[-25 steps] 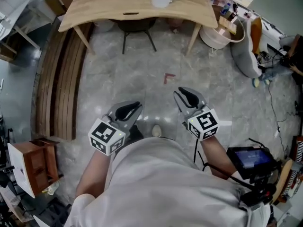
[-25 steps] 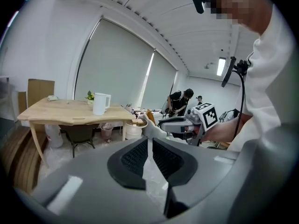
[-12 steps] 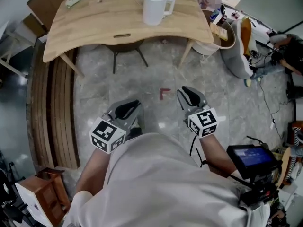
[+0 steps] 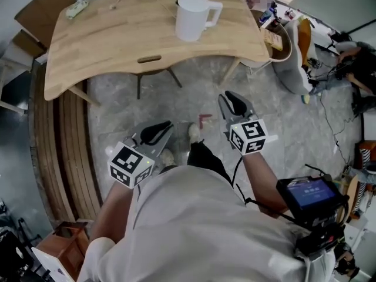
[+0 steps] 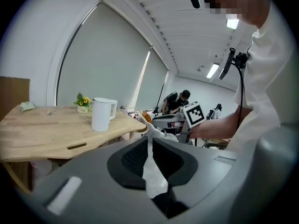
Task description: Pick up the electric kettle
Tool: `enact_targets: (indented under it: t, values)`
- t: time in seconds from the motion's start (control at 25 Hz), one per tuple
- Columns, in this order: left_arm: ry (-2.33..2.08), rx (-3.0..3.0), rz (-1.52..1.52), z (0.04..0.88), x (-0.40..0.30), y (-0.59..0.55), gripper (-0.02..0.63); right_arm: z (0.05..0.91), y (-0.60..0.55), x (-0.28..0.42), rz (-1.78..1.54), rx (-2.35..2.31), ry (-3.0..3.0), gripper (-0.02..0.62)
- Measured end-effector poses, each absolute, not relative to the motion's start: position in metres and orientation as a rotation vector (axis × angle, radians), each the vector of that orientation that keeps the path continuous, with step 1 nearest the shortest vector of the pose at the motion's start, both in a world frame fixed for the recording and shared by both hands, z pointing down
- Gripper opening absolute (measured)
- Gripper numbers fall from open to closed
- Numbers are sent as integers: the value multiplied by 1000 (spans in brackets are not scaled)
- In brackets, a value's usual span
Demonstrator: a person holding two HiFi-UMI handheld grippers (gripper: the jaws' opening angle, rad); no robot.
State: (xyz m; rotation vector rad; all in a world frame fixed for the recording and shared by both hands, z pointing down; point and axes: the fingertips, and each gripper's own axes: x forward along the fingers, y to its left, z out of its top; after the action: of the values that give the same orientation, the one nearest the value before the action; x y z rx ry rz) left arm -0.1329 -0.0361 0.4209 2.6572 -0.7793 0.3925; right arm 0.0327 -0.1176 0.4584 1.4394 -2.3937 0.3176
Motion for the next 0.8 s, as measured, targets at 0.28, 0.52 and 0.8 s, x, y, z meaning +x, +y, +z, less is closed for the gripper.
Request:
enact_targets:
  t: [0.28, 0.52, 0.8]
  values:
    - [-806, 2604, 411, 430, -111, -119, 40, 488, -256, 75, 364, 1522, -2349, 75]
    - [-897, 2581, 412, 417, -80, -200, 40, 499, -375, 101, 379, 1525, -2365, 121]
    - [-946, 2561, 403, 413, -66, -255, 40, 517, -473, 108, 376, 1544, -2354, 140]
